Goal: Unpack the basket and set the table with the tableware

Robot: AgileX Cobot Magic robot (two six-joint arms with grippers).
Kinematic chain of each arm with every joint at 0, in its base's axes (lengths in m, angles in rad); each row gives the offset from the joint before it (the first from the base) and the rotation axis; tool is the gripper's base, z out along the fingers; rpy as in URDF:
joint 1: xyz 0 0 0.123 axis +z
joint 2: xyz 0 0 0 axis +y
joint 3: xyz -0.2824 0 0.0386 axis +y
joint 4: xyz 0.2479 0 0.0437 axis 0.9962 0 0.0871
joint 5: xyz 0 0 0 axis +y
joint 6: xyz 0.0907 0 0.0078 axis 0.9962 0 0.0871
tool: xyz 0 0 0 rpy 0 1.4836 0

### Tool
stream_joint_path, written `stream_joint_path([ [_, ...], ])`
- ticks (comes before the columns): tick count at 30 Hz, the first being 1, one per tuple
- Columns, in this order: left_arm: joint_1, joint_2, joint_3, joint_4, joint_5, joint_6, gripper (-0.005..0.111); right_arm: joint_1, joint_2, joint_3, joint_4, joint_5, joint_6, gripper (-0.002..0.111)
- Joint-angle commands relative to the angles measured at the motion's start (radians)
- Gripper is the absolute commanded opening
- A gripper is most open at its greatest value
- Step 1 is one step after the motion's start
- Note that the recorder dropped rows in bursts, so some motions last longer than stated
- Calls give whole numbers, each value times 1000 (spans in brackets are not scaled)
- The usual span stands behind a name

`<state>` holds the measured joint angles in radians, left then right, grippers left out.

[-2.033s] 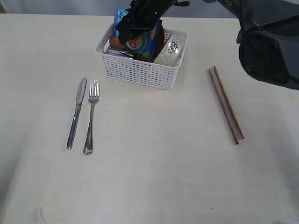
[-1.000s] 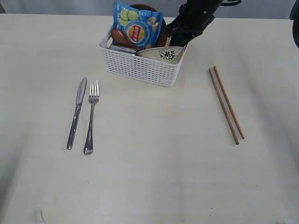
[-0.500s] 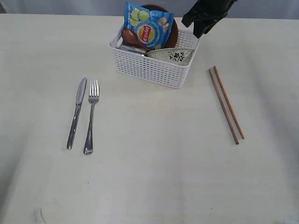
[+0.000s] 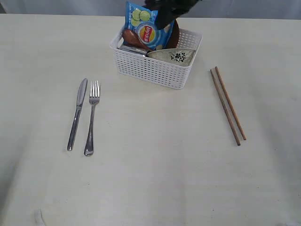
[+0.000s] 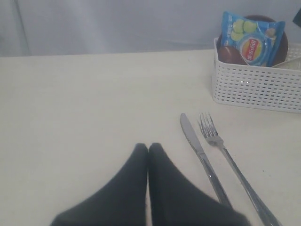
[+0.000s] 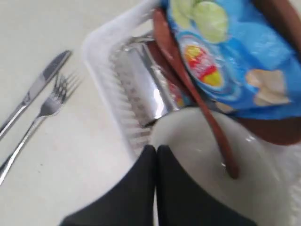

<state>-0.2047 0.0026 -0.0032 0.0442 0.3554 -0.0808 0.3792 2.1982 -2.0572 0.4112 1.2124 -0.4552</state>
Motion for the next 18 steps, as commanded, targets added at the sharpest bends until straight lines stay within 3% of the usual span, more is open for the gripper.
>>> stream_joint_path([
  [1,-5,-3,3,8,-11,-4,0,76,9,1,-5,-67,53,-1],
  [9,-5,-3,3,8,-11,-4,0,184,84,1,-166,-111,74,2],
  [11,-5,-3,3,8,-11,-4,0,184,93,1,-139,-96,21,11],
  [15,-5,-3,3,8,-11,-4,0,184,104,1,-104,-100,-51,42],
  [16,-5,-3,3,8,-11,-4,0,184,107,1,-104,-111,-51,47],
  [18,-5,-3,3,8,-11,-4,0,184,111,1,-108,-129,-51,47],
])
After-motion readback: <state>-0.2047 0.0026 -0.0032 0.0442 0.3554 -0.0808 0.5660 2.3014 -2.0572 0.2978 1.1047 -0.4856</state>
